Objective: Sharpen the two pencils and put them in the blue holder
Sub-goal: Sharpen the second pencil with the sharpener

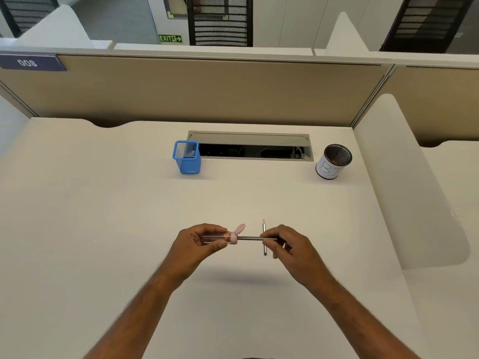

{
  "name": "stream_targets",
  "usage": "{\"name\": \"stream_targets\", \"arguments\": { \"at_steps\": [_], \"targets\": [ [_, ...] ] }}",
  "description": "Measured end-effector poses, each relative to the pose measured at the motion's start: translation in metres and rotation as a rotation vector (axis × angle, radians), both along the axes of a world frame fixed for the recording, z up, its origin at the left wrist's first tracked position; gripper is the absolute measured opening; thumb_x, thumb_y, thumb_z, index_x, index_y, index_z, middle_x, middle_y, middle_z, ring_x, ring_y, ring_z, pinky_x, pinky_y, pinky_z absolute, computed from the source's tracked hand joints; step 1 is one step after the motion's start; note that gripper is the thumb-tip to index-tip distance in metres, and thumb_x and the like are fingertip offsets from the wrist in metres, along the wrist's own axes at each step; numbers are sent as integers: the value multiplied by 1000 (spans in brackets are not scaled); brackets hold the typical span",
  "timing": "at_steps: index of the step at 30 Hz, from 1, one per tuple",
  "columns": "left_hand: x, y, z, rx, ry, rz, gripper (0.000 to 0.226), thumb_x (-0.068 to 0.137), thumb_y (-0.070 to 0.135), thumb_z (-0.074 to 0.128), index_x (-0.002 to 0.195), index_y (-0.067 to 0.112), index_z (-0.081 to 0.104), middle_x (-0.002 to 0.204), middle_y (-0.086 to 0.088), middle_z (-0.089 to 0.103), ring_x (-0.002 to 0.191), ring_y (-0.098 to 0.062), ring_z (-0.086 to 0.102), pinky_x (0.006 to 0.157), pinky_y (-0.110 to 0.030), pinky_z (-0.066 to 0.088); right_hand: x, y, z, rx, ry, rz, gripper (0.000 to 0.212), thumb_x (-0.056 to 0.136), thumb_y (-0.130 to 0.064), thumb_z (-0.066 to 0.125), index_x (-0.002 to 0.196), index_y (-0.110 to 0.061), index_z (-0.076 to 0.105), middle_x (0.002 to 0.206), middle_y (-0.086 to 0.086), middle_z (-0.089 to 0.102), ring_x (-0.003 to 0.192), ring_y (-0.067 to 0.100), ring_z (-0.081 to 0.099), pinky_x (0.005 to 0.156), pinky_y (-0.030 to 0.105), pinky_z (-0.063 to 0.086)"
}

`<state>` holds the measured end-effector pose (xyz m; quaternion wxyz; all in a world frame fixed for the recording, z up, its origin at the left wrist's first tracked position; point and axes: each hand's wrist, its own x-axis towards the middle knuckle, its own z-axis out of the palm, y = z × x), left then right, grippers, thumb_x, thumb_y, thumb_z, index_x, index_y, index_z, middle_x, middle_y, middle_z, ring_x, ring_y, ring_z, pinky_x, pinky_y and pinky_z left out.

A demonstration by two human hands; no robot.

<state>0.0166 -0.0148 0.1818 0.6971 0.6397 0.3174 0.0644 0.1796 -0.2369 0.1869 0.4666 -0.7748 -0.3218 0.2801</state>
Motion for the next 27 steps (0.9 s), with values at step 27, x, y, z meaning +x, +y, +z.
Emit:
{"name": "stream_targets", "arguments": {
  "at_steps": [27],
  "targets": [
    [10,-7,1,7,-6,2,25,90,0,84,111,13,82,109,-2,87,106,-16,82,89,-21,63,18,-10,10,-55,54,-48,15,98,-19,74,101,-33,74,88,-13,74,71,9,68,64,15,43]
  ]
}}
